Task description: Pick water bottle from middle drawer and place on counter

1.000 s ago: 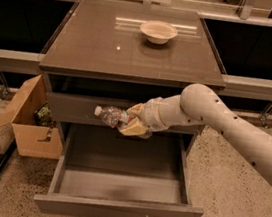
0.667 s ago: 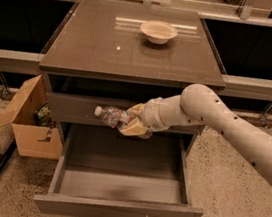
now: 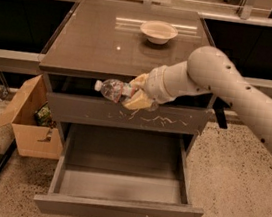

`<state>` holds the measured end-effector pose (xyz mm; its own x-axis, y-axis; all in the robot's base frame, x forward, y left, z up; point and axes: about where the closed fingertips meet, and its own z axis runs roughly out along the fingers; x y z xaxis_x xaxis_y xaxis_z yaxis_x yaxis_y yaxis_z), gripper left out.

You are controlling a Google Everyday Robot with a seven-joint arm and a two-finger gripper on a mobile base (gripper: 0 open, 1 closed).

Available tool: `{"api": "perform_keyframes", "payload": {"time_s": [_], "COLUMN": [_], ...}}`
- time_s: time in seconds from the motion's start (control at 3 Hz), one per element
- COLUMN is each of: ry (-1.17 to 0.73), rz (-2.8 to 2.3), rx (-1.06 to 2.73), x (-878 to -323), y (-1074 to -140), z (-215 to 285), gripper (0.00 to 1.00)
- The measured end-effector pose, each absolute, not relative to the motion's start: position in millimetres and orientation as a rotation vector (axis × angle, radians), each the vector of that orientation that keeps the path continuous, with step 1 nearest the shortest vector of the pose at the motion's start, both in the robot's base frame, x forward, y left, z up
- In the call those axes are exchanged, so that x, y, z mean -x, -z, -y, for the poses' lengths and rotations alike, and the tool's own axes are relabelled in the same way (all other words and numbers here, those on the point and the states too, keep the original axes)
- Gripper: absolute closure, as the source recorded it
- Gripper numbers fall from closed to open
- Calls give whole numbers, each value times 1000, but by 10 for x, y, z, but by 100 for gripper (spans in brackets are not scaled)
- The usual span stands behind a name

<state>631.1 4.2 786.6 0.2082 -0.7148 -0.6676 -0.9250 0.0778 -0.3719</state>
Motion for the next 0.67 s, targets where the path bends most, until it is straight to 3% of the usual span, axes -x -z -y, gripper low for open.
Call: {"api": "perform_keyframes", "payload": {"time_s": [0.67], "ry": [-215], "rz": [-1481], "rx": [1712], "x": [-6681], "y": [-8749], "z": [-47], "gripper": [100]}}
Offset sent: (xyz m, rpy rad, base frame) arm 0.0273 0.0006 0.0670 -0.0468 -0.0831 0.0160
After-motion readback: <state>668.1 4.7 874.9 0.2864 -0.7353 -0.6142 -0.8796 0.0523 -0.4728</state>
